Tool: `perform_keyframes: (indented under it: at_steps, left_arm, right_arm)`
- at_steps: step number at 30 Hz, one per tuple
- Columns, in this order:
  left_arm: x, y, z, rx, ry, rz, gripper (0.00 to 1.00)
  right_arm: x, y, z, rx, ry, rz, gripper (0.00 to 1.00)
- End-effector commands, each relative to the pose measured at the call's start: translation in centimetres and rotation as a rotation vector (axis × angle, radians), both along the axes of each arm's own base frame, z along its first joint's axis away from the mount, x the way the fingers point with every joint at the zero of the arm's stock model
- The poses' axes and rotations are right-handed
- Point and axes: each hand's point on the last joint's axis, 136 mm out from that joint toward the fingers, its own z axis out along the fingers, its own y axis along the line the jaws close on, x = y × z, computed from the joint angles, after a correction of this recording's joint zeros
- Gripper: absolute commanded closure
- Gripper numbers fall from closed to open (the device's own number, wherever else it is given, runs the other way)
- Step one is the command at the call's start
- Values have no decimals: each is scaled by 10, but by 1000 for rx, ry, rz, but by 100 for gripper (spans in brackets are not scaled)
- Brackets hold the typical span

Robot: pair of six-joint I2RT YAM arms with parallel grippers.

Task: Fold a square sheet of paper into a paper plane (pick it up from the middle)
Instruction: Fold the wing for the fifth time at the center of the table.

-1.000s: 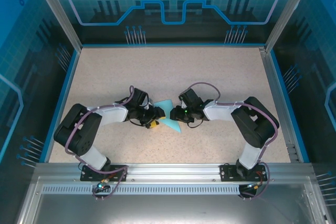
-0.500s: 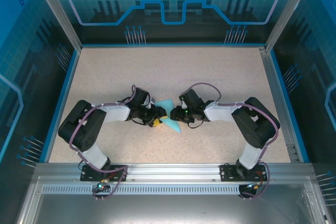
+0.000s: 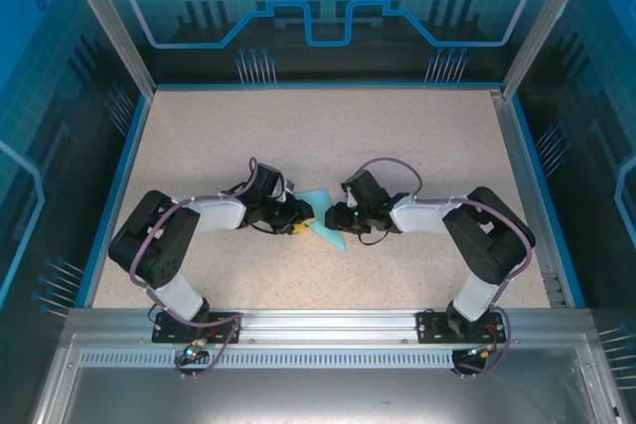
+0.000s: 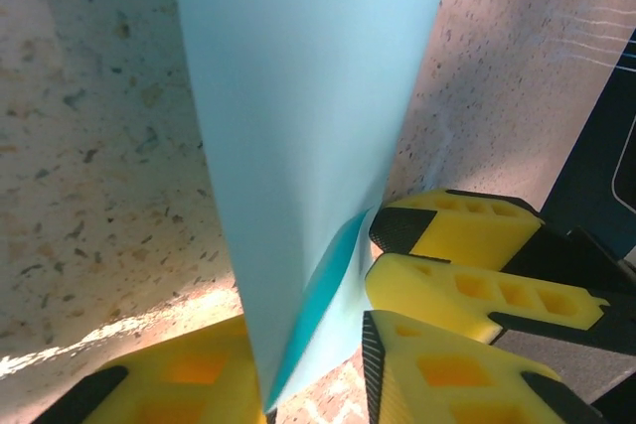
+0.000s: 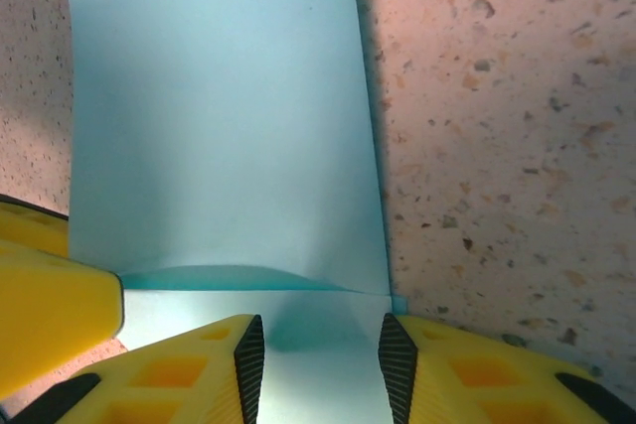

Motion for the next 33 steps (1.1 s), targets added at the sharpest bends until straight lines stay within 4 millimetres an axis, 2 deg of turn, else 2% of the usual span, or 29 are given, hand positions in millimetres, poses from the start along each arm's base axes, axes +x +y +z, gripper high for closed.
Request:
perform_keyframes:
  at_steps: [1,5,8,11,13,15,16,18,20,25,30,33]
  left_arm:
    - [6,0,10,9,-63,-8,74]
    - [8,3,10,15,-72,-6,81]
    - [7,2,9,14,-68,-9,90]
    - [5,3,10,17,-62,-7,95]
    - [2,5,8,34,-42,-5,96]
    - [0,6,8,50,-24,-5,96]
    - [-1,6,9,52,-18,-4,96]
    - [-2,5,11,53,-10,1,96]
    - [-3,3,14,62,-3,4,96]
    - [-2,-1,19,75,19,11,97]
    - [1,-5,24,71,31,23,96]
    - [2,-6,27,73,31,24,97]
  right_arm:
    - [-5,-26,-17,-101,-12,15,60]
    - [-4,-24,-18,-112,-55,73,60]
    - [-1,-22,-15,-112,-84,104,60]
    - [5,-20,-2,-106,-140,121,56]
    - [8,-18,14,-100,-205,127,46]
    - [11,-19,36,-108,-297,128,27]
    - [10,-20,43,-119,-333,133,21]
    - [8,-21,57,-163,-412,157,13]
    - [5,-22,64,-230,-488,179,10]
    - [-9,-16,65,-359,-653,292,9]
    - [-25,4,66,-452,-895,429,17]
    - [-31,13,61,-456,-957,483,27]
